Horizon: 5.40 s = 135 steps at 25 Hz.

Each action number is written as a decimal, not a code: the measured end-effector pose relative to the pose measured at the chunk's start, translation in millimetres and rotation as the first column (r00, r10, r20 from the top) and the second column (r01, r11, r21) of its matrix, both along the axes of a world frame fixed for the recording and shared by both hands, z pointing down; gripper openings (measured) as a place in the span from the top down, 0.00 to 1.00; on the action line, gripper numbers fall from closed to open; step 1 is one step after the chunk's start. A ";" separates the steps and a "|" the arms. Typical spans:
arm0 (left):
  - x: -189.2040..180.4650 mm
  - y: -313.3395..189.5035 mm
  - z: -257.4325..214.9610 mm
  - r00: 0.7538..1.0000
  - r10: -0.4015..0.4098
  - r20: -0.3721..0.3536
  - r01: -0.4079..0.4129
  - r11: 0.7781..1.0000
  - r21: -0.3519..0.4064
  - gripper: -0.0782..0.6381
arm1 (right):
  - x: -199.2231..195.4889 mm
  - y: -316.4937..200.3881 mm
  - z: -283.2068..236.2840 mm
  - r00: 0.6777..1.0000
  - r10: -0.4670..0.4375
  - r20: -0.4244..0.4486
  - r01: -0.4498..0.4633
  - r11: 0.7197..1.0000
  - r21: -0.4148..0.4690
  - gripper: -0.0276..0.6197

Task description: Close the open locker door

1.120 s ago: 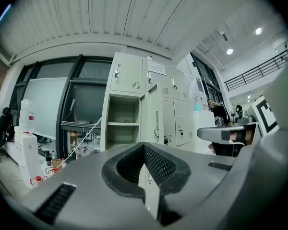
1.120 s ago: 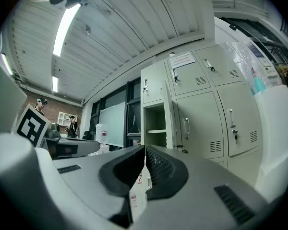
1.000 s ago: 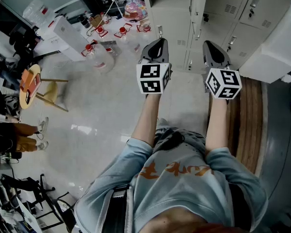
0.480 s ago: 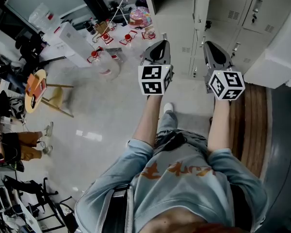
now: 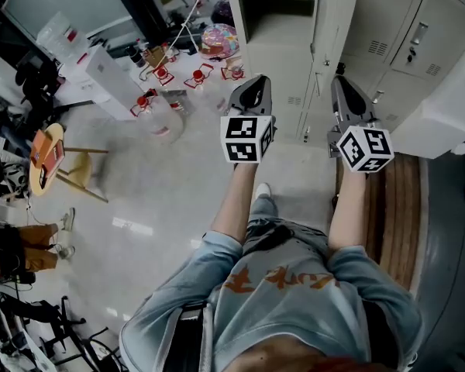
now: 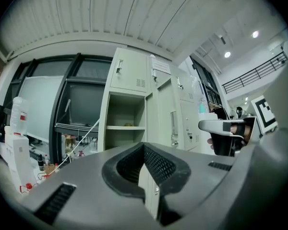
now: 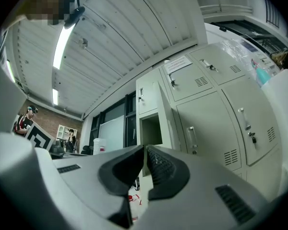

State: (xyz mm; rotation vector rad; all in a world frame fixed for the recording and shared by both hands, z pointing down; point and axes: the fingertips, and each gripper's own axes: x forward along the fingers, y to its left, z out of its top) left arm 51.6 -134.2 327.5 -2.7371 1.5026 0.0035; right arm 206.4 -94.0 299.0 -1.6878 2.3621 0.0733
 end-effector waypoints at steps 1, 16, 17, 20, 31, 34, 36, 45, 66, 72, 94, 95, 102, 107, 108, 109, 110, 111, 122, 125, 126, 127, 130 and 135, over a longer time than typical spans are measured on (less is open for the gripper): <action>-1.6 -8.6 2.3 1.000 -0.002 -0.008 0.002 1.000 -0.010 0.87 | -4.6 -7.6 1.1 1.000 -0.010 -0.006 0.010 1.000 -0.003 0.90; 51.4 -87.2 26.0 0.992 0.122 -0.030 -0.124 0.988 -0.092 0.87 | 29.7 -63.4 -2.4 1.000 0.011 -0.014 -0.011 1.000 0.017 0.75; 53.0 -89.5 28.0 0.992 0.127 -0.030 -0.129 0.987 -0.099 0.87 | 31.1 -65.7 -2.1 1.000 0.009 -0.007 -0.009 1.000 0.016 0.74; 54.8 -97.3 31.7 0.991 0.131 -0.034 -0.134 0.985 -0.112 0.87 | 31.3 -71.6 -3.5 1.000 -0.012 0.006 0.012 1.000 0.020 0.74; 37.1 -119.1 58.5 0.995 0.090 -0.052 -0.097 0.980 -0.172 0.87 | 5.4 -91.1 -5.1 0.990 -0.136 0.034 0.134 0.989 0.060 0.73; 29.3 -123.6 60.5 0.995 0.073 -0.062 -0.083 0.981 -0.177 0.87 | -10.0 -96.6 -5.7 0.986 -0.168 0.020 0.166 0.985 0.052 0.72; 19.8 -127.6 62.5 0.996 0.058 -0.070 -0.069 0.981 -0.181 0.87 | -26.6 -102.6 -6.1 0.982 -0.188 0.015 0.187 0.982 0.041 0.72; -27.2 -156.1 64.4 0.994 -0.036 -0.105 0.016 0.982 -0.187 0.87 | -91.4 -146.2 -5.4 0.964 -0.266 -0.029 0.266 0.964 -0.007 0.76; -119.8 -256.4 43.1 0.982 -0.102 -0.158 0.081 0.988 -0.132 0.87 | -168.9 -271.0 -2.8 0.970 -0.182 -0.159 0.170 0.981 -0.090 0.81; -122.3 -273.1 42.9 0.981 -0.076 -0.179 0.054 0.991 -0.122 0.87 | -172.0 -302.1 -3.5 0.971 -0.120 -0.209 0.103 0.991 -0.091 0.84; -91.9 -303.6 39.2 0.991 0.008 -0.131 -0.021 0.995 -0.098 0.87 | -169.1 -367.3 -0.8 0.977 -0.029 -0.212 0.006 0.994 -0.108 0.86; -90.8 -304.4 39.6 0.992 0.009 -0.129 -0.022 0.995 -0.099 0.87 | -168.7 -369.3 -0.3 0.977 -0.028 -0.213 0.004 0.994 -0.111 0.86; -84.5 -307.0 46.2 0.993 0.010 -0.120 -0.024 0.993 -0.115 0.87 | -169.3 -373.2 1.2 0.978 -0.035 -0.207 0.018 0.997 -0.081 0.86; -79.7 -303.1 52.2 0.994 0.016 -0.111 -0.030 0.991 -0.133 0.87 | -174.4 -367.7 -1.0 0.977 -0.074 -0.202 0.062 0.996 -0.063 0.82; -77.9 -302.7 53.0 0.994 0.018 -0.109 -0.032 0.990 -0.135 0.87 | -173.4 -365.4 -2.9 0.977 -0.080 -0.197 0.071 0.996 -0.054 0.78; -75.9 -302.1 54.1 0.994 0.021 -0.108 -0.036 0.990 -0.136 0.87 | -171.0 -362.3 -4.6 0.978 -0.082 -0.192 0.075 0.996 -0.044 0.76; -73.7 -301.3 55.4 0.994 0.025 -0.107 -0.040 0.989 -0.139 0.87 | -167.9 -358.8 -5.8 0.979 -0.081 -0.186 0.076 0.996 -0.035 0.75; -71.5 -300.4 56.6 0.994 0.029 -0.107 -0.045 0.989 -0.142 0.87 | -164.8 -355.1 -6.3 0.980 -0.081 -0.180 0.077 0.997 -0.029 0.74; -42.4 -292.7 70.3 0.991 0.082 -0.106 -0.098 0.982 -0.159 0.87 | -118.0 -320.8 26.6 0.986 -0.045 -0.158 0.038 0.998 -0.047 0.85; -35.0 -291.6 77.2 0.988 0.095 -0.120 -0.115 0.978 -0.175 0.87 | -104.3 -312.9 40.9 0.984 -0.027 -0.174 0.013 0.997 -0.077 0.88; -32.0 -290.9 80.3 0.987 0.101 -0.127 -0.124 0.975 -0.184 0.87 | -100.6 -310.8 45.9 0.983 -0.024 -0.182 0.007 0.996 -0.090 0.88; -28.8 -289.9 84.2 0.985 0.109 -0.134 -0.133 0.972 -0.194 0.87 | -97.1 -308.8 51.3 0.981 -0.020 -0.193 -0.001 0.994 -0.106 0.88; -20.2 -286.0 98.0 0.982 0.125 -0.139 -0.154 0.962 -0.225 0.87 | -86.0 -304.2 70.2 0.968 -0.002 -0.251 -0.039 0.987 -0.156 0.89; -16.6 -283.1 112.7 0.983 0.133 -0.129 -0.161 0.956 -0.246 0.87 | -61.8 -298.2 104.4 0.948 0.044 -0.315 -0.120 0.966 -0.227 0.89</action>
